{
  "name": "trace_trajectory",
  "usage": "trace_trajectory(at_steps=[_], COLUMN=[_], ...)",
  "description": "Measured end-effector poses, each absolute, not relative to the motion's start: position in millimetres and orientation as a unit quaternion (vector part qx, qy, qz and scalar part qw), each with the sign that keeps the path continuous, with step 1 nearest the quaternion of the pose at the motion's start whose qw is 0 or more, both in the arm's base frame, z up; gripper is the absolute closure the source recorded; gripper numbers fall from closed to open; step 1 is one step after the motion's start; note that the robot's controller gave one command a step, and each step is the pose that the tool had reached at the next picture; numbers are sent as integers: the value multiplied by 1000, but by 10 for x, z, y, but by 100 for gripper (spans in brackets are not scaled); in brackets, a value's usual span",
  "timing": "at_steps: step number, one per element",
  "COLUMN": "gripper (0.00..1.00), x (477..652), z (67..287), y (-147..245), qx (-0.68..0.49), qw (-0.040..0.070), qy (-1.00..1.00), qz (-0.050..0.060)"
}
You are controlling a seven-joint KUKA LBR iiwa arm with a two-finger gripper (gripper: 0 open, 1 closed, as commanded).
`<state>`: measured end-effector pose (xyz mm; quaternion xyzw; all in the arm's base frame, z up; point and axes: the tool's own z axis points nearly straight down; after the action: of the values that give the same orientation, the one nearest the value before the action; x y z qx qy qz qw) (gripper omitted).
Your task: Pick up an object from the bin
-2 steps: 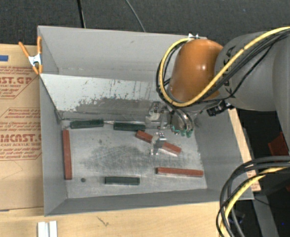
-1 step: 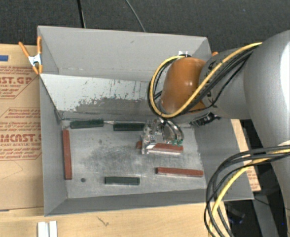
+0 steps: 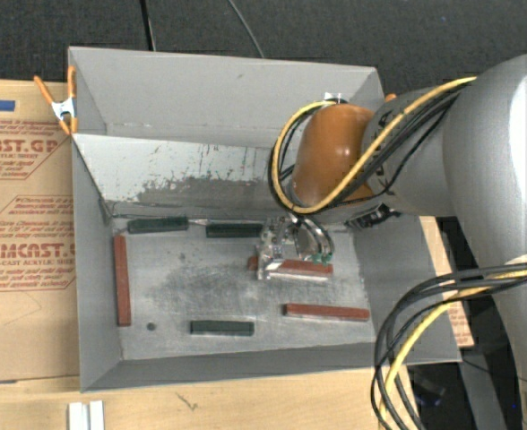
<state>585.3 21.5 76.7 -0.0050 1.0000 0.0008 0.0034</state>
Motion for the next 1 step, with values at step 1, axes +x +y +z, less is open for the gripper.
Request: trace_trajectory(at_steps=[1], gripper=[100], x=[5656], z=[2103], y=[50], qx=[-26], qw=[1], qy=[1000], qz=[0])
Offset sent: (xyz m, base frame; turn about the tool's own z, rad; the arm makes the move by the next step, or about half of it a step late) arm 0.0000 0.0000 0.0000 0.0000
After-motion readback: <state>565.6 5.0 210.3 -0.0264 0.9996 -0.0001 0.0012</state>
